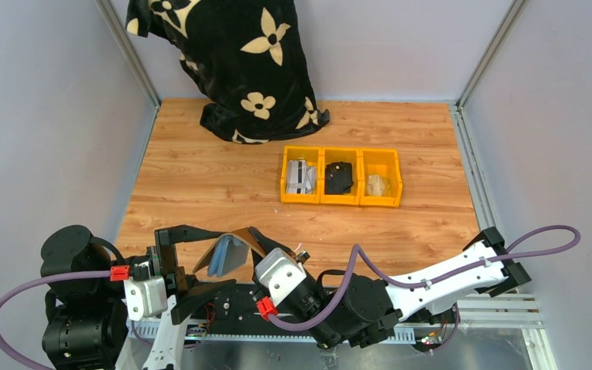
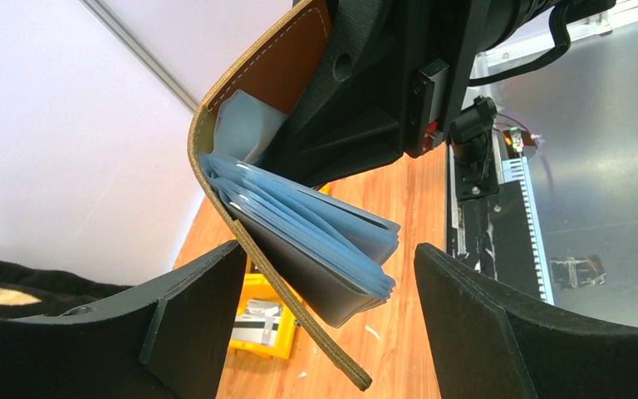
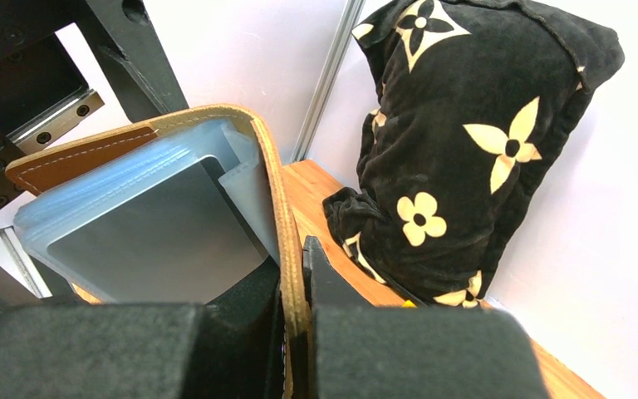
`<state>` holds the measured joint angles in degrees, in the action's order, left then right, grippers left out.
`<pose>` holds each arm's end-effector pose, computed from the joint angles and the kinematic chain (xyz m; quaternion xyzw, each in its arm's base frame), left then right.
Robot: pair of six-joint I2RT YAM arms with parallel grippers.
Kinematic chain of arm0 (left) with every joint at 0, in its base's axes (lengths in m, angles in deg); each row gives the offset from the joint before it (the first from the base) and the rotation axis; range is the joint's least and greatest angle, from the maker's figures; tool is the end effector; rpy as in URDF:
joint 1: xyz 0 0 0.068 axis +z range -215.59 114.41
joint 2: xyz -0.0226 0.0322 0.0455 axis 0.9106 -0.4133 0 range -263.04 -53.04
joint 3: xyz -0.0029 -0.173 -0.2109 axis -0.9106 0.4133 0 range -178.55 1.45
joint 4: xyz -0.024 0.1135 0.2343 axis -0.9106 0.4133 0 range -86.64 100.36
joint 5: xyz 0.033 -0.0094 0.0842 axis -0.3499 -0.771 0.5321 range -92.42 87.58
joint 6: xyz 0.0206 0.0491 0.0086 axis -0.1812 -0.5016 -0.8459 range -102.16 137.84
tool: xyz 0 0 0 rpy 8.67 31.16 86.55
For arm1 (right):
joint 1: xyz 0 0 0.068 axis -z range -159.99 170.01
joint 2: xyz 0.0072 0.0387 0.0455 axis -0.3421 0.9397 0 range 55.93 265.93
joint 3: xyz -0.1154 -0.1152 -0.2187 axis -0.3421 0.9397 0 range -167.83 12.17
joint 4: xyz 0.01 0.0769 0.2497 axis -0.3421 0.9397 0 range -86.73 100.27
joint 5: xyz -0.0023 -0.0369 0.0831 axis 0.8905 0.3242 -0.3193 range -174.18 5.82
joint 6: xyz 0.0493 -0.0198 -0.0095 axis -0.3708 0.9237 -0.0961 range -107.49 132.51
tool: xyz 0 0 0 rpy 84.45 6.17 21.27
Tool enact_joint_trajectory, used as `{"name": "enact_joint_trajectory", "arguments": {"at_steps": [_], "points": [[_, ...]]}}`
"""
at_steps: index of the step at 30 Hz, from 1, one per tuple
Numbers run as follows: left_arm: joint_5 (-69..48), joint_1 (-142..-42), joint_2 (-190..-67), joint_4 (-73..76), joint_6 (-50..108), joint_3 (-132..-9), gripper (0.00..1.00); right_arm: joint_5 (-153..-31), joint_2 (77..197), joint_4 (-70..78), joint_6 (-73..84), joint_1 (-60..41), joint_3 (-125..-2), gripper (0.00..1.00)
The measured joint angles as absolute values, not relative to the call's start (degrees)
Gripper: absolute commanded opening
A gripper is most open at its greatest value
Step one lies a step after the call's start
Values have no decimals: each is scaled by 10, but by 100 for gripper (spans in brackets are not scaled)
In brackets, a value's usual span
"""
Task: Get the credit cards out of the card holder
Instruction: Remove the credit card from the card holder.
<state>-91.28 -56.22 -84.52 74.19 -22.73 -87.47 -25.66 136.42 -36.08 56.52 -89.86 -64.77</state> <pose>-0.0447 -0.0436 0.4729 0.5687 0.4230 -0.3111 0.6332 -0.0733 0.2922 0.4728 -0.2888 0.5137 0.2354 0.7729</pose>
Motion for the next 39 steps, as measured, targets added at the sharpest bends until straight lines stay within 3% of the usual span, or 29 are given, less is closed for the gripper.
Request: {"name": "enact_joint_trajectory", "arguments": {"at_steps": [13,26,35,39], "points": [[-914,-562,-849,742,-220,-885,76,-257,1356,-356,555,-904,-643,0],[-913,-562,-860,742,-209,-890,62,-257,1354,-359,555,-909,-636,0],[-918,-562,-861,742,-201,-892,62,-258,1348,-361,549,-911,-629,0],[-921,-562,-861,743,-198,-892,45,-271,1334,-346,524,-912,-624,0]]}}
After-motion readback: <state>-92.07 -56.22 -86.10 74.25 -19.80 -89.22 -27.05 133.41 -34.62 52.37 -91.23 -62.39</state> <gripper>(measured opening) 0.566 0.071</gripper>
